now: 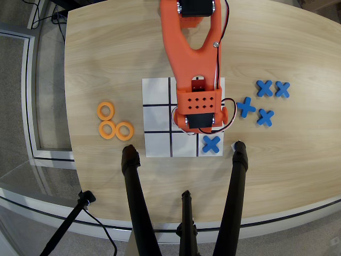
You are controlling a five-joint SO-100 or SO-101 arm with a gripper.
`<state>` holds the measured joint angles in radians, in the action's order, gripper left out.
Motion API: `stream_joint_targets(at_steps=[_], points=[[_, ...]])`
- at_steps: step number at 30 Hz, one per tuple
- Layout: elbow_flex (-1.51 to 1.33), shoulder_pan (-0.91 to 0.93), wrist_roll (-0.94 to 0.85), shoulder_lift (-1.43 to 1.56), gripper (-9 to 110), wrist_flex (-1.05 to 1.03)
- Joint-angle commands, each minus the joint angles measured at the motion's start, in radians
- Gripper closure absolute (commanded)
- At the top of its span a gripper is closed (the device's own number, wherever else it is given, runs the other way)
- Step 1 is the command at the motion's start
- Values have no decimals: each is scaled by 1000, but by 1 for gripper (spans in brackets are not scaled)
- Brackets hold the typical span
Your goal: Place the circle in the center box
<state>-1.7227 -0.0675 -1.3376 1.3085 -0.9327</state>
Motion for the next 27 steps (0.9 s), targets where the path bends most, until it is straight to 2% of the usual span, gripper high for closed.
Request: stream_joint_targets(at_steps=[1,5,6,15,20,27], points=[[17,8,2,20,99,3],[21,15,5,46,94,-5],[23,15,2,55,90,-8],[43,35,0,209,90,-94],[-74,40,-15,483,88,-150],[-465,-14,-43,991,88,-196]])
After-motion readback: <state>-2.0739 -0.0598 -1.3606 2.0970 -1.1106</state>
